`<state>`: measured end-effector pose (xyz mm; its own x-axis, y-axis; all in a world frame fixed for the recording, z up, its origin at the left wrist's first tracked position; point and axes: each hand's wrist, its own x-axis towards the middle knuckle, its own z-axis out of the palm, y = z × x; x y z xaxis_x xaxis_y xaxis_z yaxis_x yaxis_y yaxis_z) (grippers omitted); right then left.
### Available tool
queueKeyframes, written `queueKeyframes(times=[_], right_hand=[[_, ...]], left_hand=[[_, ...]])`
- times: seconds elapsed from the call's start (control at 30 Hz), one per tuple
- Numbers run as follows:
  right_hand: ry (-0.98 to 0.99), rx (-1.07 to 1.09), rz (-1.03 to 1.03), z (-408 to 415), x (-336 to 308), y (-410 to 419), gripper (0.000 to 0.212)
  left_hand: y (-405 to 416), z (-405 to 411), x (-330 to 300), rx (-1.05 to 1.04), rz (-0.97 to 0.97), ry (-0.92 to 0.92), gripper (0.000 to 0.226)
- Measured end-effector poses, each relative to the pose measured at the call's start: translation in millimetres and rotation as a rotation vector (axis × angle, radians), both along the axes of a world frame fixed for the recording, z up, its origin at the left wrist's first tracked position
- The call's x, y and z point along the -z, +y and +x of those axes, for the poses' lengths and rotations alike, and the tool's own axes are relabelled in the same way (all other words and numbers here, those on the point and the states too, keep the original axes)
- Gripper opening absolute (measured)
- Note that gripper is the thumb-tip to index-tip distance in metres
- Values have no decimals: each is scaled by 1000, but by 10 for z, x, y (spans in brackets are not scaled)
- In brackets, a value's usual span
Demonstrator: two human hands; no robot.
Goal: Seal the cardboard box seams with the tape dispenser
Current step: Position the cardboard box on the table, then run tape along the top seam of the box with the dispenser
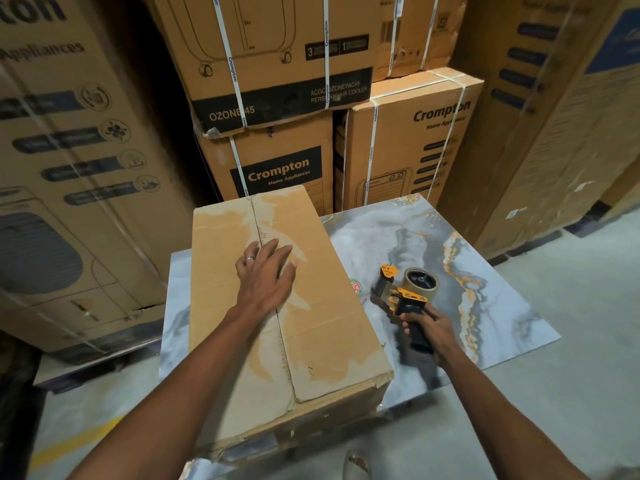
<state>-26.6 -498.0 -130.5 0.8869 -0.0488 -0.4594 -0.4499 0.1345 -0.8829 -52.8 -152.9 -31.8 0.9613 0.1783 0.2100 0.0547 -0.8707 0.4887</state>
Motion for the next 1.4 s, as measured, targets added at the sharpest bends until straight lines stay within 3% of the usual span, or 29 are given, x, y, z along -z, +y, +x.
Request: queueKeyframes(times=[0.13, 0.3, 0.43, 0.57, 0.8, 1.1, 1.3, 1.4], right_hand=[[-18, -15, 152, 139, -182, 124, 33], [-133, -109, 311, 420, -641, 382, 35], [-234, -215, 404, 652, -1063, 706, 39], [-293, -280, 416, 828, -1319, 1004, 40], [-326, -369, 350, 1041, -1490, 1303, 42], [-427, -396, 79, 1250, -1907, 1812, 46], [-531, -388, -96, 1503, -2198, 2243, 53], [-595, -384, -223, 1648, -2260, 2462, 68]], left_hand=[[-29, 172, -139, -21, -61, -33, 48], [-283, 534, -457, 179, -356, -15, 54], [-527, 809, -664, 252, -398, -29, 72], [-614, 929, -745, 186, -437, -133, 76], [-266, 919, -742, -25, -574, -292, 57], [248, 1020, -738, -388, -1067, -517, 38], [714, 1257, -645, -451, -1107, -509, 33], [966, 1389, -634, -477, -1152, -521, 29]])
